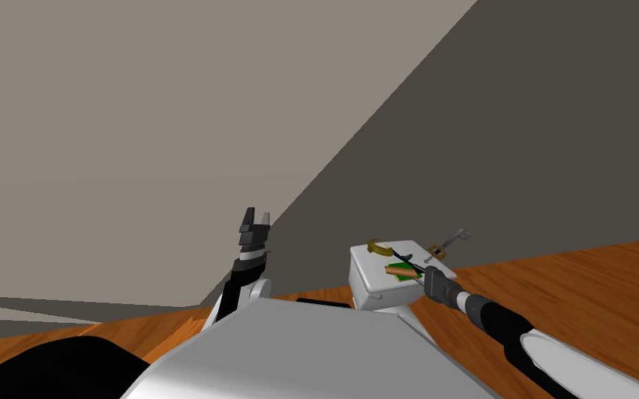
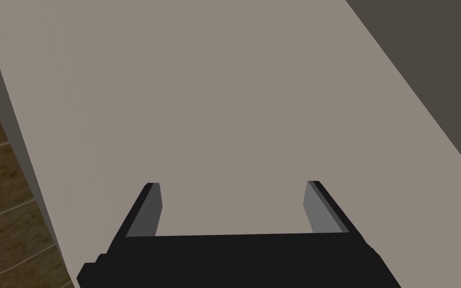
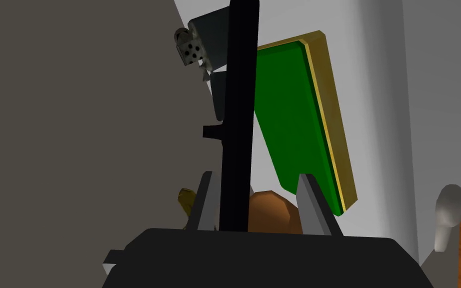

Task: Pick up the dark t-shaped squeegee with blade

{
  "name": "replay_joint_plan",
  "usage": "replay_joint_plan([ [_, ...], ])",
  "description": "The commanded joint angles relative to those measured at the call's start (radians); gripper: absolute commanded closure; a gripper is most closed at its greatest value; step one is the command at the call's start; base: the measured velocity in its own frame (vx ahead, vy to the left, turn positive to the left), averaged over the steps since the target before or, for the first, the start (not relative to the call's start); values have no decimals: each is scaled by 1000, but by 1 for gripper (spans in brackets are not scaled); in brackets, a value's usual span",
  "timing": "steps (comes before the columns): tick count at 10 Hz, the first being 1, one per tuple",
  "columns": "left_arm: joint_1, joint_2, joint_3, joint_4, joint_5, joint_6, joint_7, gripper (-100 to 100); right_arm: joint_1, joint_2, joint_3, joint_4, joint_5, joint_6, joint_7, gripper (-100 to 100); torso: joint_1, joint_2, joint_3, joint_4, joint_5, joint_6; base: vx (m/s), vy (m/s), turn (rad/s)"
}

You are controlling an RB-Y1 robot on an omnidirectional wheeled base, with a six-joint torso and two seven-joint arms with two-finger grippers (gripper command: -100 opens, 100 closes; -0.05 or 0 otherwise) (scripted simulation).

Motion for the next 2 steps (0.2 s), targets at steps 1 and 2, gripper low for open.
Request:
replay_joint_plan([
  [1,0,0,0,0,0,0,0,0,0,0,0,0,0,0,0,100,0,0,0,0,0,0,0,0,0],
  [2,0,0,0,0,0,0,0,0,0,0,0,0,0,0,0,0,0,0,0,0,0,0,0,0,0],
])
